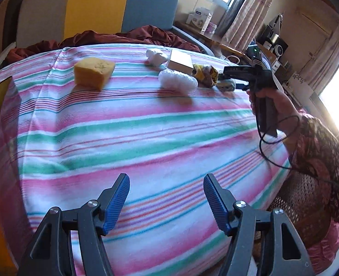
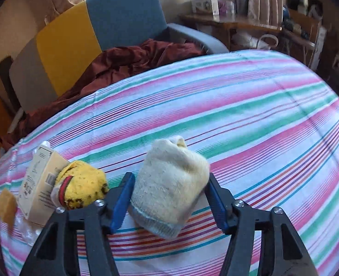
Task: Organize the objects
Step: 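Move both tools back to the remaining items on the cloth, then grasp the grey sock with the right tool while the left tool grasps the white plastic bundle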
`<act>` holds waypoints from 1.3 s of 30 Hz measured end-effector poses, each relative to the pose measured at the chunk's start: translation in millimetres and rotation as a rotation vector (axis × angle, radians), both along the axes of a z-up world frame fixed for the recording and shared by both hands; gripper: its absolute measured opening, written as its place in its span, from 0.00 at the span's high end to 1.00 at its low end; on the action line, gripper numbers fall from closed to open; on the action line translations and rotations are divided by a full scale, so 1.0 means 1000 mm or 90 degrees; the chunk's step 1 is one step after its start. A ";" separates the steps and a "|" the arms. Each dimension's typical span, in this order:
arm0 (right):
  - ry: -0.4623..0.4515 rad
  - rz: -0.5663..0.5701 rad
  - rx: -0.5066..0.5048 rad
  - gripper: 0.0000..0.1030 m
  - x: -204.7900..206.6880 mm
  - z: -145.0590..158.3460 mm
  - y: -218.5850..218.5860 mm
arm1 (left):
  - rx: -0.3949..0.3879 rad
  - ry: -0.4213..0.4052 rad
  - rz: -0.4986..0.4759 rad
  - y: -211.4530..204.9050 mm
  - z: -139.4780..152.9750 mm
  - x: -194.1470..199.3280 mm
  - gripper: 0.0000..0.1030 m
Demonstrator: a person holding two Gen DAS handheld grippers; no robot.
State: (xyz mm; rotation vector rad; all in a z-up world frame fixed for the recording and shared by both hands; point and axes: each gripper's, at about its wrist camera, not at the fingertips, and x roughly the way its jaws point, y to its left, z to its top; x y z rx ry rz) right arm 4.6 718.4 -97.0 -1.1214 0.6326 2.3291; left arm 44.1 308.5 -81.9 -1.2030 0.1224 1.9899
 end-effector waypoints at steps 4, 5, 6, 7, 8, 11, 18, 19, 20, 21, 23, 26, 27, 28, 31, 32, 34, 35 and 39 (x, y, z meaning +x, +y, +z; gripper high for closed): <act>-0.004 -0.018 -0.041 0.46 0.004 0.001 0.002 | 0.006 -0.011 0.002 0.018 -0.002 -0.011 0.34; -0.006 -0.021 -0.058 0.46 0.006 0.002 0.002 | 0.006 -0.013 0.000 0.023 -0.003 -0.014 0.34; -0.011 -0.024 -0.077 0.46 0.008 0.002 0.003 | 0.008 -0.017 -0.003 0.028 -0.004 -0.017 0.34; -0.018 -0.029 -0.092 0.46 0.011 0.002 0.002 | 0.006 -0.021 -0.003 0.034 -0.005 -0.021 0.34; -0.030 -0.031 -0.102 0.46 0.013 0.002 0.001 | 0.003 -0.022 0.000 0.040 -0.005 -0.025 0.34; -0.067 -0.020 -0.100 0.46 0.020 0.006 -0.008 | 0.004 -0.022 0.009 0.062 -0.007 -0.041 0.18; -0.072 0.016 -0.125 0.46 0.029 0.009 -0.032 | -0.017 0.056 0.011 0.122 -0.008 -0.077 0.16; -0.076 0.025 -0.130 0.46 0.027 0.007 -0.034 | -0.017 0.063 0.008 0.128 -0.009 -0.080 0.16; -0.078 0.031 -0.134 0.46 0.026 0.005 -0.035 | -0.021 0.067 0.006 0.134 -0.011 -0.083 0.16; -0.082 0.033 -0.126 0.46 0.024 0.004 -0.037 | -0.030 0.070 0.002 0.141 -0.013 -0.085 0.16; -0.087 0.043 -0.107 0.46 0.021 0.005 -0.039 | -0.036 0.074 -0.004 0.151 -0.016 -0.089 0.16; -0.089 0.048 -0.103 0.46 0.019 0.005 -0.039 | -0.040 0.101 -0.002 0.165 -0.017 -0.096 0.16; -0.090 0.050 -0.101 0.46 0.018 0.005 -0.040 | -0.041 0.108 -0.001 0.167 -0.017 -0.098 0.16; -0.091 0.052 -0.100 0.46 0.017 0.005 -0.039 | -0.039 0.107 -0.007 0.169 -0.018 -0.099 0.16; -0.092 0.054 -0.102 0.46 0.016 0.005 -0.037 | -0.034 0.098 -0.020 0.173 -0.023 -0.102 0.19; -0.093 0.055 -0.101 0.46 0.019 0.006 -0.037 | -0.029 0.085 -0.022 0.171 -0.026 -0.104 0.29; -0.094 0.057 -0.100 0.46 0.020 0.006 -0.036 | -0.003 0.069 -0.023 0.166 -0.028 -0.108 0.33; -0.094 0.058 -0.099 0.46 0.021 0.007 -0.036 | 0.007 0.067 -0.015 0.162 -0.028 -0.109 0.36; -0.095 0.060 -0.095 0.46 0.022 0.007 -0.038 | 0.000 0.088 -0.009 0.156 -0.028 -0.101 0.37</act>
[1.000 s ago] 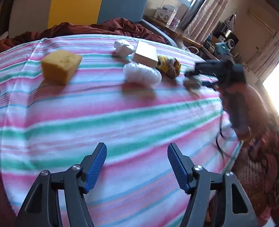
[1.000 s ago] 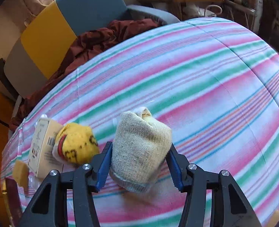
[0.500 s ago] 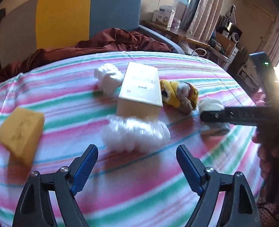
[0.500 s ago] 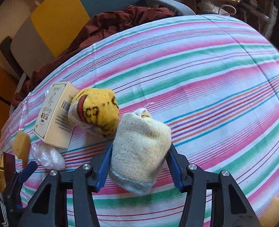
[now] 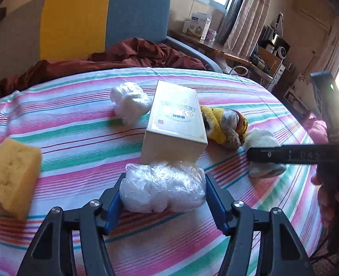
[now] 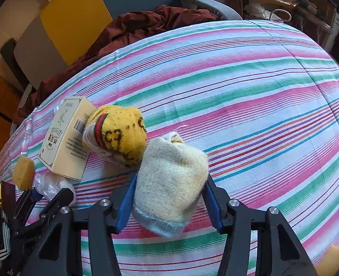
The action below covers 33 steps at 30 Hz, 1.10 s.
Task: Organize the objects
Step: 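Grasp the grey sock with the right tool while the left tool grasps the white plastic bundle, then carry the sock and the plastic bundle toward the gold tray with both tools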
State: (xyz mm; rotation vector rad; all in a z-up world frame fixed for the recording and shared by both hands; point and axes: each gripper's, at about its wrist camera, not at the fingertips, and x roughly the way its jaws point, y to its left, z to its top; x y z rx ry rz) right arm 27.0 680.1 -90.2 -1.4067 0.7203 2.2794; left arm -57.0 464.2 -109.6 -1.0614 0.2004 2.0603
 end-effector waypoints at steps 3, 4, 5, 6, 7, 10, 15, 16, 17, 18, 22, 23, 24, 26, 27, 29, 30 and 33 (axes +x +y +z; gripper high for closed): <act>0.000 0.002 0.009 0.46 0.001 0.002 -0.002 | 0.004 0.018 0.000 -0.008 0.003 0.009 0.37; 0.000 0.001 0.010 0.46 0.001 0.002 -0.003 | 0.007 0.022 0.000 -0.011 0.004 0.011 0.37; 0.000 0.002 0.015 0.47 0.002 0.003 -0.004 | 0.010 0.025 -0.001 -0.015 0.005 0.014 0.37; 0.000 0.002 0.020 0.47 0.002 0.004 -0.005 | 0.010 0.026 -0.002 -0.017 0.005 0.014 0.37; -0.001 0.002 0.025 0.47 0.003 0.005 -0.006 | 0.010 0.029 0.000 -0.020 0.006 0.016 0.37; -0.003 0.005 0.045 0.47 0.003 0.008 -0.012 | 0.016 0.037 0.008 -0.030 0.008 0.021 0.37; 0.005 0.010 0.077 0.47 0.004 0.017 -0.022 | 0.021 0.045 0.011 -0.044 0.009 0.028 0.37; 0.006 0.013 0.086 0.47 0.005 0.020 -0.026 | 0.021 0.047 0.011 -0.045 0.010 0.029 0.37; 0.007 0.017 0.092 0.47 0.006 0.022 -0.030 | 0.020 0.048 0.011 -0.046 0.010 0.031 0.37; 0.008 0.019 0.095 0.47 0.007 0.023 -0.034 | 0.020 0.050 0.010 -0.048 0.010 0.033 0.37; 0.013 0.031 0.103 0.47 0.009 0.025 -0.053 | 0.022 0.060 0.009 -0.056 0.012 0.040 0.37; 0.013 0.036 0.104 0.47 0.004 0.022 -0.059 | 0.023 0.063 0.010 -0.058 0.012 0.042 0.37; 0.015 0.043 0.105 0.47 0.002 0.020 -0.066 | 0.025 0.066 0.010 -0.062 0.013 0.044 0.37; 0.020 0.056 0.107 0.47 0.004 0.021 -0.078 | 0.030 0.070 0.010 -0.068 0.014 0.049 0.37; 0.022 0.065 0.109 0.47 0.005 0.022 -0.084 | 0.032 0.072 0.010 -0.072 0.015 0.050 0.37; 0.028 0.090 0.120 0.47 0.005 0.023 -0.098 | 0.039 0.076 0.006 -0.080 0.016 0.057 0.37; 0.033 0.103 0.129 0.47 0.005 0.024 -0.104 | 0.042 0.077 0.004 -0.083 0.017 0.059 0.37; 0.041 0.140 0.158 0.47 0.003 0.024 -0.123 | 0.046 0.078 0.009 -0.097 0.019 0.067 0.37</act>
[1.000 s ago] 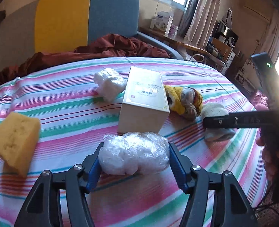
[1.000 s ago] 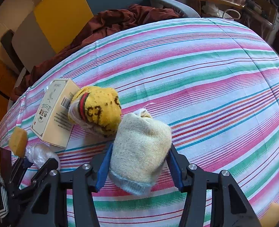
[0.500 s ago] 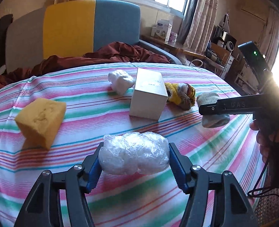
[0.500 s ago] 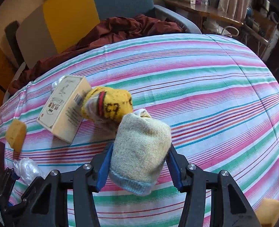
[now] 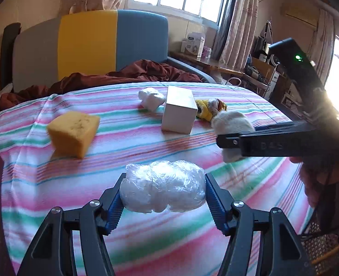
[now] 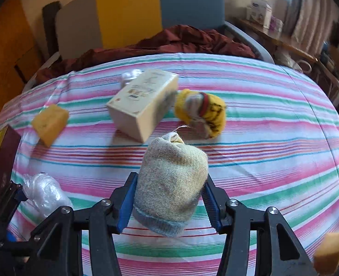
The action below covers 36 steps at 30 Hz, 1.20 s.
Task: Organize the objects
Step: 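Carry the sock and the plastic bundle toward the gold tray with both tools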
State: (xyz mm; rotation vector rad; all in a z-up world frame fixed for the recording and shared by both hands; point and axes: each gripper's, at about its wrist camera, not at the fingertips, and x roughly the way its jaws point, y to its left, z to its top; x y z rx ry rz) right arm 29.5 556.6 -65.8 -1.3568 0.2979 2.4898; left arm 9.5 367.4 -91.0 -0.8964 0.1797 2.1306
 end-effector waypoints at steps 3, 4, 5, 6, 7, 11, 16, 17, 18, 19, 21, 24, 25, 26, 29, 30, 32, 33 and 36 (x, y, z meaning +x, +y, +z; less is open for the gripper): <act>0.010 0.037 0.032 0.47 -0.003 0.001 -0.015 | 0.014 0.016 0.012 -0.018 0.008 0.011 0.37; 0.015 0.048 0.039 0.47 -0.004 0.001 -0.018 | 0.018 0.026 0.008 -0.023 0.011 0.017 0.37; 0.021 0.057 0.045 0.47 -0.004 0.002 -0.022 | 0.019 0.032 0.004 -0.026 0.014 0.020 0.37; 0.025 0.063 0.048 0.47 -0.004 0.002 -0.024 | 0.021 0.038 -0.004 -0.031 0.017 0.025 0.37; 0.029 0.067 0.048 0.47 -0.003 0.002 -0.026 | 0.023 0.040 -0.009 -0.034 0.020 0.028 0.37; 0.038 0.077 0.045 0.47 -0.003 0.001 -0.031 | 0.042 0.028 -0.015 -0.054 0.028 0.037 0.37; 0.034 0.085 0.057 0.47 -0.002 -0.003 -0.039 | 0.062 0.008 -0.006 -0.078 0.034 0.041 0.37; 0.032 0.089 0.061 0.47 -0.002 -0.004 -0.041 | 0.062 0.010 -0.003 -0.084 0.037 0.042 0.37; 0.030 0.094 0.065 0.47 -0.003 -0.005 -0.044 | 0.062 0.011 -0.001 -0.089 0.038 0.043 0.37; 0.030 0.099 0.068 0.47 -0.003 -0.006 -0.046 | 0.062 0.013 0.001 -0.093 0.039 0.045 0.37; 0.034 0.111 0.069 0.47 -0.002 -0.006 -0.050 | 0.062 0.016 0.009 -0.104 0.042 0.046 0.37; 0.058 0.140 0.069 0.47 0.000 -0.002 -0.060 | 0.064 0.019 0.026 -0.123 0.046 0.045 0.37; 0.068 0.150 0.067 0.47 0.001 0.000 -0.064 | 0.066 0.017 0.033 -0.130 0.048 0.043 0.37; 0.078 0.158 0.063 0.47 0.003 0.002 -0.068 | 0.068 0.015 0.039 -0.137 0.048 0.042 0.37; 0.089 0.172 0.058 0.47 0.006 0.005 -0.081 | 0.073 0.003 0.066 -0.160 0.048 0.034 0.37; 0.086 0.177 0.058 0.47 0.007 0.004 -0.087 | 0.074 -0.004 0.075 -0.167 0.047 0.031 0.37; 0.082 0.184 0.058 0.47 0.009 0.004 -0.096 | 0.080 -0.015 0.096 -0.182 0.046 0.025 0.37; 0.081 0.186 0.055 0.47 0.010 0.003 -0.101 | 0.085 -0.025 0.105 -0.190 0.046 0.021 0.37; 0.081 0.188 0.035 0.47 0.015 0.004 -0.113 | 0.092 -0.032 0.130 -0.212 0.044 0.014 0.37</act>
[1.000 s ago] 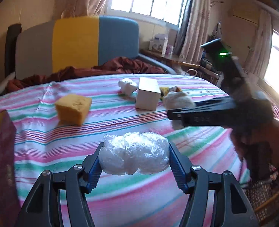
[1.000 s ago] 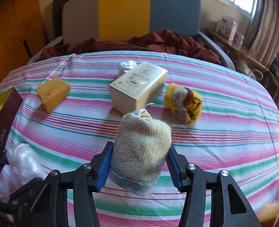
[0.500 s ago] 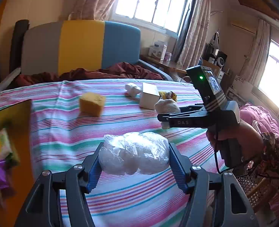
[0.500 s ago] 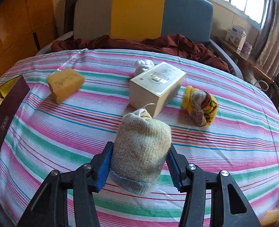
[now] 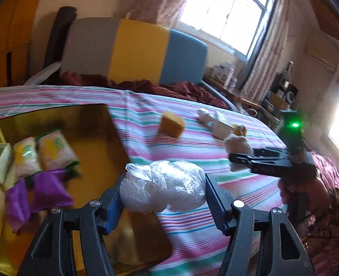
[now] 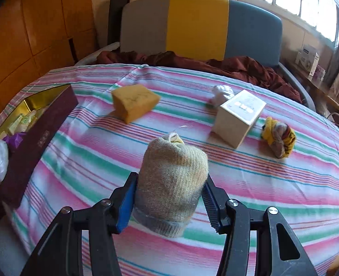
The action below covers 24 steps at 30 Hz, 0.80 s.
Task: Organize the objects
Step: 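Carry the sock and the plastic bundle toward the gold tray with both tools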
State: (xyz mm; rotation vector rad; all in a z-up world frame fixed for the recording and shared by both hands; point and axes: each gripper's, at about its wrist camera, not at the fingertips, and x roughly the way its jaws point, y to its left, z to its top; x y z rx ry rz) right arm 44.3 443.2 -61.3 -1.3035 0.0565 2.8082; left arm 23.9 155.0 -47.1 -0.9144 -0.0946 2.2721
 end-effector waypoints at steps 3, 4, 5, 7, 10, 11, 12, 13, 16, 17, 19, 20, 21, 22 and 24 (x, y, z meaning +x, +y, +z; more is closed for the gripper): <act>0.007 0.005 -0.021 0.47 0.004 0.007 -0.014 | 0.011 -0.016 0.015 -0.022 -0.003 -0.007 0.37; 0.012 0.007 -0.026 0.47 0.005 0.010 -0.020 | 0.008 -0.023 0.024 -0.028 -0.004 -0.011 0.37; 0.020 0.011 -0.031 0.47 0.007 0.014 -0.027 | 0.006 -0.029 0.033 -0.036 -0.006 -0.014 0.37; 0.035 0.026 -0.046 0.47 0.009 0.022 -0.042 | 0.004 -0.042 0.046 -0.052 -0.010 -0.019 0.37; 0.055 0.051 -0.061 0.47 0.010 0.033 -0.066 | -0.013 -0.061 0.051 -0.067 -0.016 -0.022 0.37; 0.065 0.062 -0.064 0.47 0.011 0.038 -0.077 | -0.020 -0.066 0.051 -0.071 -0.018 -0.022 0.37; 0.071 0.071 -0.067 0.47 0.011 0.041 -0.084 | -0.026 -0.074 0.050 -0.076 -0.020 -0.021 0.37; 0.076 0.081 -0.073 0.47 0.011 0.045 -0.092 | -0.028 -0.085 0.047 -0.079 -0.022 -0.021 0.37; 0.088 0.112 -0.083 0.47 0.011 0.054 -0.119 | -0.041 -0.103 0.041 -0.086 -0.027 -0.021 0.37; 0.092 0.123 -0.080 0.47 0.011 0.056 -0.129 | -0.046 -0.111 0.040 -0.087 -0.028 -0.021 0.37; 0.100 0.145 -0.071 0.47 0.010 0.061 -0.149 | -0.051 -0.130 0.045 -0.093 -0.032 -0.023 0.37; 0.102 0.152 -0.069 0.47 0.010 0.063 -0.157 | -0.056 -0.135 0.045 -0.095 -0.033 -0.023 0.37; 0.104 0.161 -0.074 0.47 0.008 0.065 -0.165 | -0.064 -0.134 0.048 -0.098 -0.033 -0.022 0.37; 0.103 0.168 -0.080 0.47 0.007 0.066 -0.171 | -0.072 -0.133 0.051 -0.100 -0.033 -0.021 0.37; 0.102 0.176 -0.093 0.47 0.005 0.068 -0.183 | -0.084 -0.135 0.052 -0.105 -0.034 -0.020 0.36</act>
